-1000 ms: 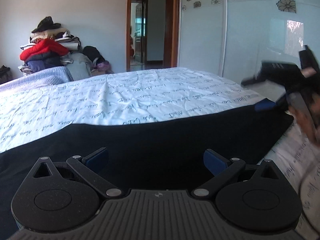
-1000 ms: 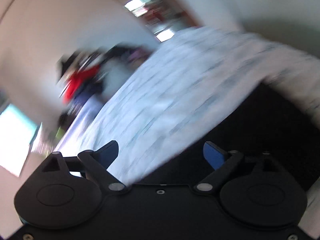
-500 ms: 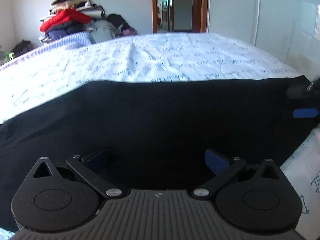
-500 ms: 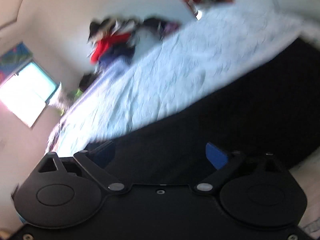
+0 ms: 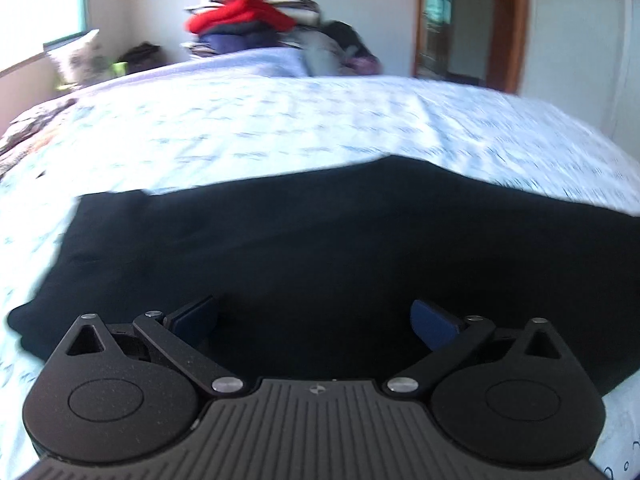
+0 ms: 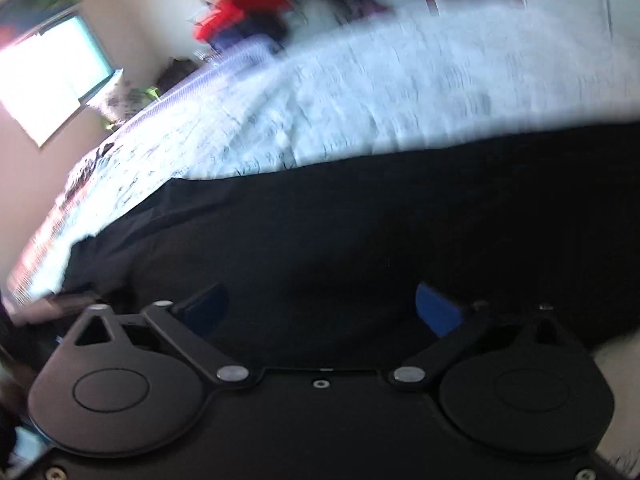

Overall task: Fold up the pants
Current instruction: 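Move both open tools over the folded trousers toward the next fold edge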

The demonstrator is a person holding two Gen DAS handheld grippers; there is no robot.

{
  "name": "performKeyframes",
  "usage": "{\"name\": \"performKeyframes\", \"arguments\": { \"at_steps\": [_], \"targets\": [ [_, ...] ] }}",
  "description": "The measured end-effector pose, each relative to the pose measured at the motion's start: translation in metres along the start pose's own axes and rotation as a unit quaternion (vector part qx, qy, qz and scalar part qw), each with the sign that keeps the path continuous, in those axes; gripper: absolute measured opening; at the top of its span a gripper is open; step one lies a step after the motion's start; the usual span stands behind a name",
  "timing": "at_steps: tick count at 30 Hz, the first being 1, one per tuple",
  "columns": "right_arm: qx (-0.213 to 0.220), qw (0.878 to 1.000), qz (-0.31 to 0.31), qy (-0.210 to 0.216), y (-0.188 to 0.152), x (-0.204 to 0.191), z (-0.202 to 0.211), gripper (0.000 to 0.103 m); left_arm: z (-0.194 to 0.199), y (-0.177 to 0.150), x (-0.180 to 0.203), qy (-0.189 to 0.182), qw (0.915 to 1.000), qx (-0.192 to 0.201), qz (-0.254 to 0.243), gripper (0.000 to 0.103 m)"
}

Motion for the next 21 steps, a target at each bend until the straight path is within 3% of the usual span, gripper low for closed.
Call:
{"name": "performKeyframes", "arguments": {
  "at_steps": [2, 4, 7, 10, 13, 16, 19, 21],
  "targets": [
    [-0.009, 0.999, 0.004, -0.036, 0.007, -0.006, 0.008, 0.103, 0.006, 0.002, -0.008, 0.002, 0.9999, 0.011, 0.009, 0.103],
    [0.005, 0.999, 0.006, -0.033, 0.025, -0.018, 0.009, 0.103, 0.009, 0.001, -0.014, 0.002, 0.9998, 0.017, 0.012, 0.103],
    [0.020, 0.999, 0.006, 0.037, 0.061, -0.049, -0.015, 0.103, 0.003, -0.008, -0.021, -0.001, 0.9998, 0.019, 0.003, 0.103],
    [0.001, 0.994, 0.038, 0.099, 0.099, -0.100, -0.065, 0.103, 0.001, -0.010, -0.026, -0.020, 0.9994, 0.023, 0.018, 0.102],
    [-0.009, 0.988, 0.080, 0.132, 0.131, -0.154, -0.107, 0.103, 0.003, -0.011, -0.030, -0.028, 0.9990, 0.025, 0.024, 0.102],
    [-0.037, 0.980, 0.074, 0.180, 0.154, -0.188, -0.146, 0.103, 0.003, -0.011, -0.031, -0.032, 0.9988, 0.025, 0.029, 0.102],
    [-0.088, 0.981, 0.107, 0.136, 0.154, -0.203, -0.195, 0.103, 0.001, -0.010, -0.032, -0.035, 0.9987, 0.024, 0.029, 0.102],
    [-0.055, 0.983, 0.130, 0.121, 0.156, -0.209, -0.194, 0.103, 0.001, -0.011, -0.031, -0.035, 0.9987, 0.024, 0.030, 0.102]
  ]
}}
Point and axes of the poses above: each gripper's, at about its wrist camera, not at the fingertips, and z roughly against the way its jaws point, x to its right, y to its top, the point moved 2 cm from there along -z, roughly the way its jaws point, and after that the axes turned 15 degrees about z, right-handed, at the moved point
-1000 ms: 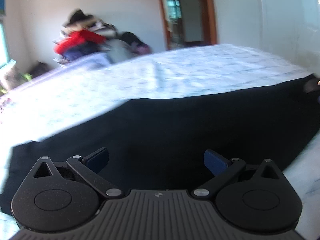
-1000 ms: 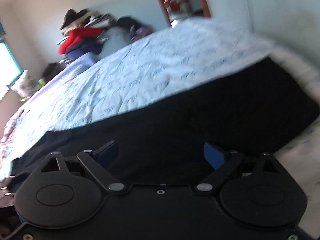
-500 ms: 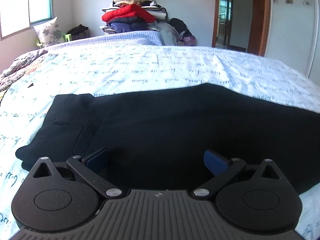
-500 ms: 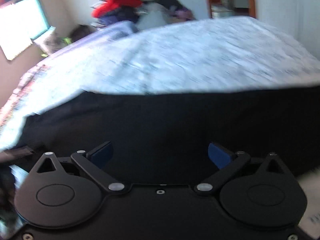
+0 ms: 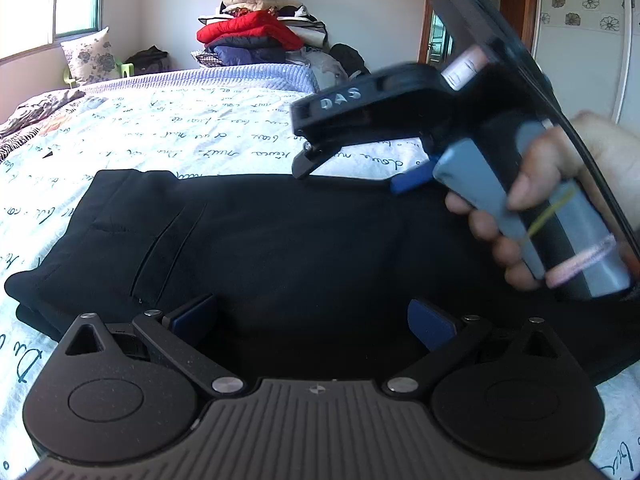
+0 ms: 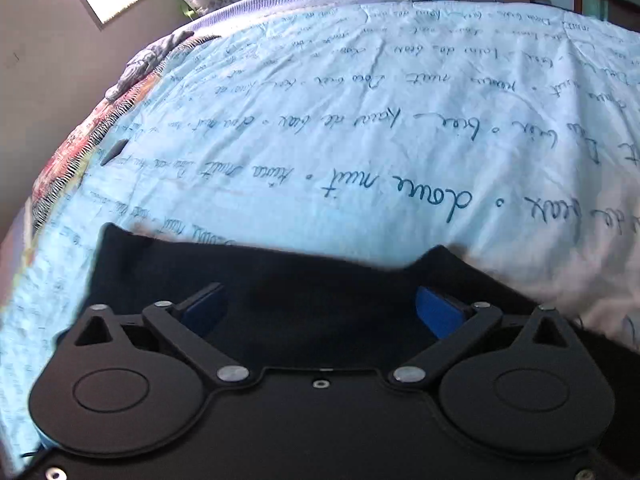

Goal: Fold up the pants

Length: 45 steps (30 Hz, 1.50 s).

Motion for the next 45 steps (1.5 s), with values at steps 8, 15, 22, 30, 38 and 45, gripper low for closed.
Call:
{"name": "performKeyframes", "arguments": {
  "at_steps": [8, 15, 22, 30, 38, 45],
  "targets": [
    [0.021, 1.000, -0.010, 0.013, -0.013, -0.029, 0.056, 0.103, 0.000, 0.000, -0.004, -0.005, 1.0000, 0.001, 0.005, 0.102],
    [-0.014, 0.999, -0.004, -0.037, -0.016, -0.003, 0.007, 0.103, 0.001, 0.000, -0.006, -0.007, 1.0000, 0.000, 0.005, 0.102],
    [-0.022, 1.000, -0.005, -0.021, -0.044, -0.016, 0.040, 0.103, 0.000, 0.000, -0.008, -0.006, 1.0000, 0.000, 0.003, 0.103],
    [-0.007, 0.999, -0.035, -0.032, -0.047, -0.009, 0.048, 0.103, 0.001, -0.002, -0.004, -0.005, 1.0000, 0.001, 0.001, 0.102],
    [0.077, 0.987, -0.141, 0.017, -0.122, 0.019, 0.109, 0.103, 0.012, 0.012, -0.009, 0.002, 0.9998, -0.009, -0.020, 0.102],
    [0.086, 0.976, -0.199, 0.037, -0.167, 0.020, 0.149, 0.103, -0.021, 0.029, -0.050, 0.050, 0.9983, -0.016, -0.026, 0.102]
  ]
}}
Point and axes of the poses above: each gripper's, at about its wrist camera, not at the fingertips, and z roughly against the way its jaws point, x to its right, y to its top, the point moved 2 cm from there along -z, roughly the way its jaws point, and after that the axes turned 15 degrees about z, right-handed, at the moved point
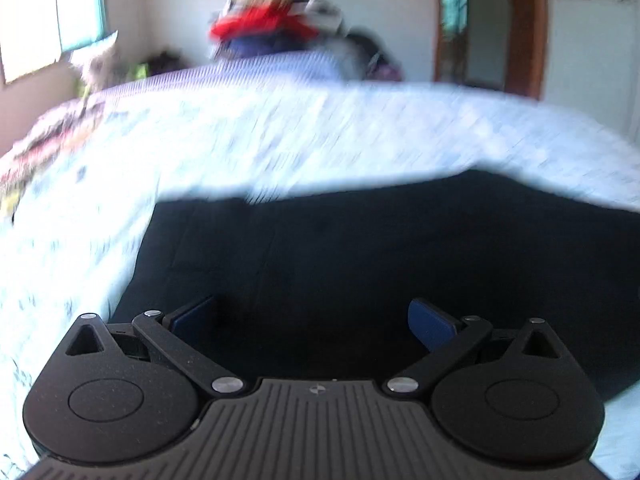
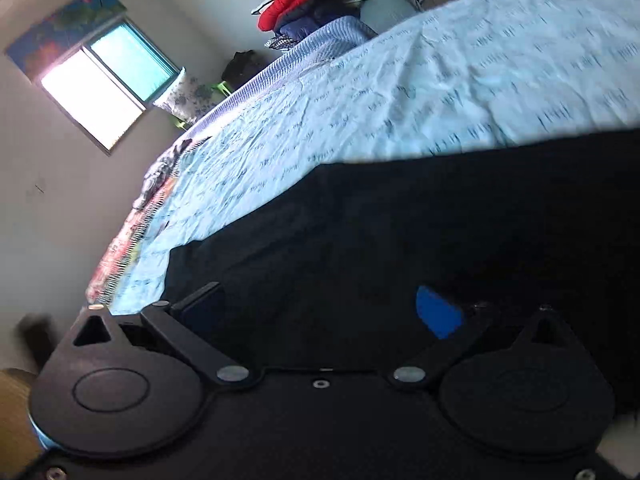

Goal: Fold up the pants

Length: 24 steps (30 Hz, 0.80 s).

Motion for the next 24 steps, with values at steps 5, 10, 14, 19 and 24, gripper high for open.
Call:
{"name": "performKeyframes", "arguments": {
  "at_steps": [5, 10, 14, 19, 24],
  "targets": [
    [0.041, 0.999, -0.013, 0.021, -0.016, 0.006, 0.018, 0.103, 0.006, -0.007, 0.004, 0.004, 0.9994, 0.035, 0.005, 0.102],
    [0.074, 0.996, -0.024, 0.038, -0.031, 0.030, 0.018, 0.099, 0.007, -0.006, 0.003, 0.008, 0.9993, 0.035, 0.003, 0.103],
    [0.082, 0.995, -0.038, 0.043, -0.029, 0.028, 0.045, 0.101, 0.012, -0.008, 0.007, 0.034, 0.9983, 0.047, -0.010, 0.103],
    [0.237, 0.958, -0.162, 0.026, -0.049, 0.091, 0.139, 0.101, 0.025, -0.019, 0.024, 0.047, 0.9940, 0.084, -0.052, 0.103],
    [0.342, 0.862, -0.372, -0.023, -0.077, 0.192, 0.217, 0.102, 0.019, -0.018, 0.025, 0.045, 0.9950, 0.070, -0.055, 0.103]
  ]
}}
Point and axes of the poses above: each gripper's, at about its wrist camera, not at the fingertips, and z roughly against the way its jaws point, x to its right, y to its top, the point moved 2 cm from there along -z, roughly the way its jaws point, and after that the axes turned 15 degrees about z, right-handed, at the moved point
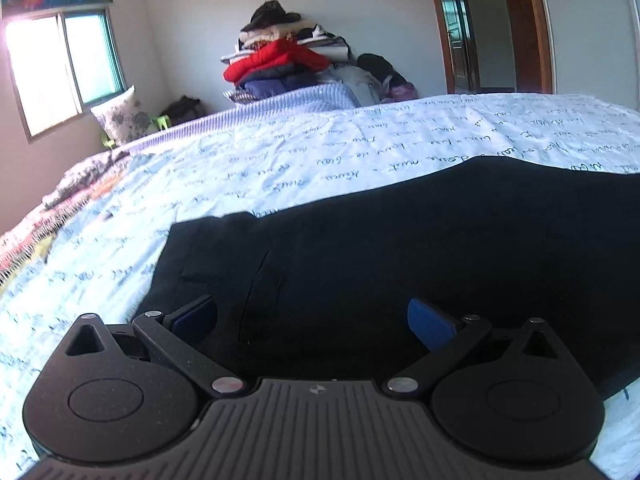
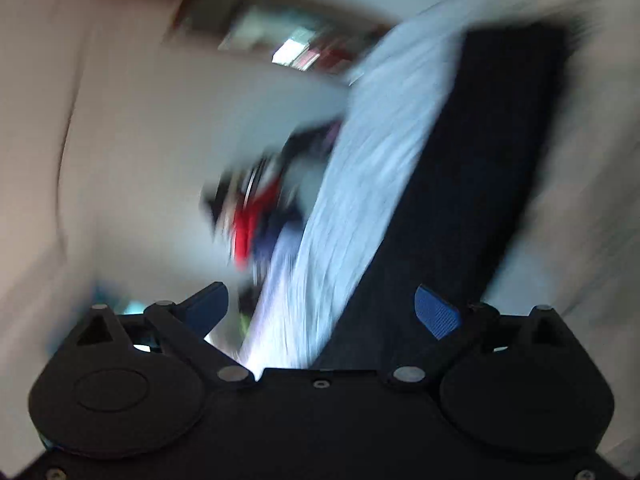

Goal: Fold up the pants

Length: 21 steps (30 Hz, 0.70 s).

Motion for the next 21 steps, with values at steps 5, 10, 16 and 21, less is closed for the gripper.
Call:
{"name": "performKeyframes", "arguments": {
  "at_steps": [5, 10, 16, 21],
  "targets": [
    [0.015, 0.997, -0.060, -0.052, 0.026, 0.033, 0.002, 0.101, -0.004, 0.001, -0.012, -0.016, 0.9988, -0.020, 0.041, 0.103],
    [0.012, 0.996, -0.013, -0.092, 0.023, 0.023, -0.013, 0.100, -0.003, 0.000, -0.008, -0.007, 0.9994, -0.015, 0.030, 0.103],
    [-0.002, 0.976, 0.089, -0.200, 0.022, 0.012, -0.025, 0.102, -0.001, -0.001, -0.003, 0.004, 0.9998, -0.008, 0.015, 0.103],
    [0.012, 0.953, 0.194, -0.232, 0.007, 0.001, -0.046, 0.103, 0.010, 0.005, 0.016, 0.025, 0.9994, 0.008, -0.023, 0.102]
  ]
}}
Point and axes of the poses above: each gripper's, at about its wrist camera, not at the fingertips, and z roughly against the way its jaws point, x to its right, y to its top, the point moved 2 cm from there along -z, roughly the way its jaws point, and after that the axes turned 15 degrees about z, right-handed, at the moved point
